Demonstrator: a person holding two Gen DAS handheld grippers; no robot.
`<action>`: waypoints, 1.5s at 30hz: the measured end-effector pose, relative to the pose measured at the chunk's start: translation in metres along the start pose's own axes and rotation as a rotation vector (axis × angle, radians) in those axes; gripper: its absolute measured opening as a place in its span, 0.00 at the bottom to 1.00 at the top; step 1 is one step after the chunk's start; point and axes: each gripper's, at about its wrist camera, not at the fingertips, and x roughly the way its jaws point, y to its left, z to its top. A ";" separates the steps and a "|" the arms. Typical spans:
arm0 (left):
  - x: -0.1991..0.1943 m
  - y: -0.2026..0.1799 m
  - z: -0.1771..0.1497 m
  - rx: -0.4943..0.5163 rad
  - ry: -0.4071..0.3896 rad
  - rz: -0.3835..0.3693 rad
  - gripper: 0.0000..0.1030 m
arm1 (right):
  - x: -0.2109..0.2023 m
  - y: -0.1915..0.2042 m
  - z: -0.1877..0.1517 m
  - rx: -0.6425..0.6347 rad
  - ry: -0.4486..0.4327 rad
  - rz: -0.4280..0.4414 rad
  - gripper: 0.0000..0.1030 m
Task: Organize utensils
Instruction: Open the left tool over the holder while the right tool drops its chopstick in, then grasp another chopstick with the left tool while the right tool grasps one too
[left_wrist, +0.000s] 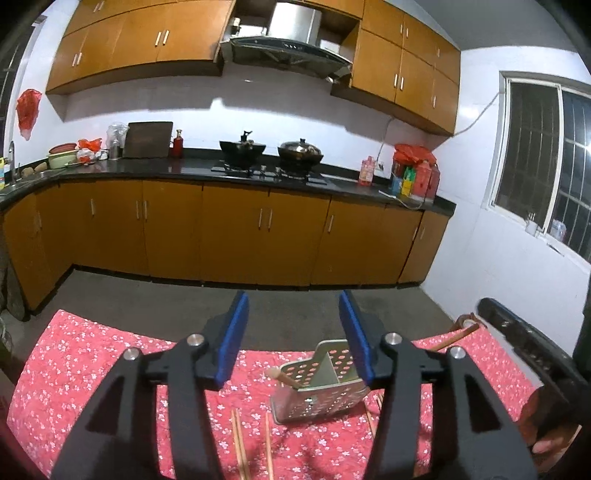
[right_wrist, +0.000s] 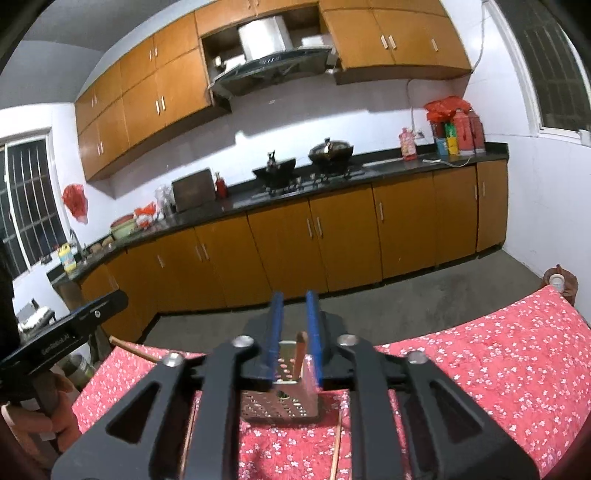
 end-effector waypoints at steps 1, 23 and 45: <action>-0.004 0.003 0.000 -0.005 -0.003 0.002 0.50 | -0.006 -0.002 0.000 0.005 -0.011 0.002 0.28; -0.036 0.096 -0.178 -0.022 0.332 0.225 0.63 | 0.012 -0.081 -0.195 0.019 0.534 -0.179 0.21; -0.017 0.087 -0.210 -0.088 0.444 0.133 0.47 | 0.023 -0.063 -0.214 -0.021 0.550 -0.145 0.18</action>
